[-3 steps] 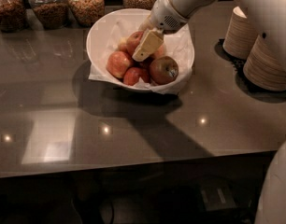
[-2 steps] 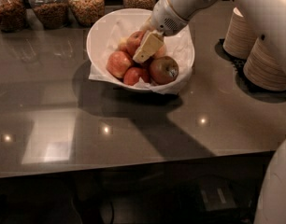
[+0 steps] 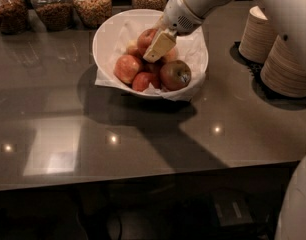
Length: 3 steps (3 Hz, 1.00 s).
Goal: Pick apple from white bowl
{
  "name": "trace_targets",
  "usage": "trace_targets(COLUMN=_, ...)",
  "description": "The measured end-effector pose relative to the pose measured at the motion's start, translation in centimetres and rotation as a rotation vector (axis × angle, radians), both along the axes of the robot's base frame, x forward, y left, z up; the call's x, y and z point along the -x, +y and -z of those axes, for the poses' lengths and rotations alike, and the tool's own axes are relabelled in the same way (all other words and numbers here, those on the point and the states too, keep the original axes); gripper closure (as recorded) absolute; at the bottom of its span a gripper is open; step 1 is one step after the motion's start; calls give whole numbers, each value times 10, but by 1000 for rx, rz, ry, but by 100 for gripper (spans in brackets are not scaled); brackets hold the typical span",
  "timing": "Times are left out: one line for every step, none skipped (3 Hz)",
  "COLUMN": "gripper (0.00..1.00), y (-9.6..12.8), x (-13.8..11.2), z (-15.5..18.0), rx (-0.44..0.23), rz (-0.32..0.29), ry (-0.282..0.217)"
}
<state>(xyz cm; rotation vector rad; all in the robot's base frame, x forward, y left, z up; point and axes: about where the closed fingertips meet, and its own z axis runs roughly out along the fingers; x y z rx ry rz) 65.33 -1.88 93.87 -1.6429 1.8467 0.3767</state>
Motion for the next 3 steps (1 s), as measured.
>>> trace_targets(gripper=99, y=0, x=0, z=-1, rx=0, rz=0, ry=-1)
trace_targets(gripper=100, y=-10, x=21, z=-32, rx=-24, rz=-17, ry=-37)
trace_targets(gripper=100, y=-22, x=42, z=-54, rx=-38, rz=-28, ry=-66)
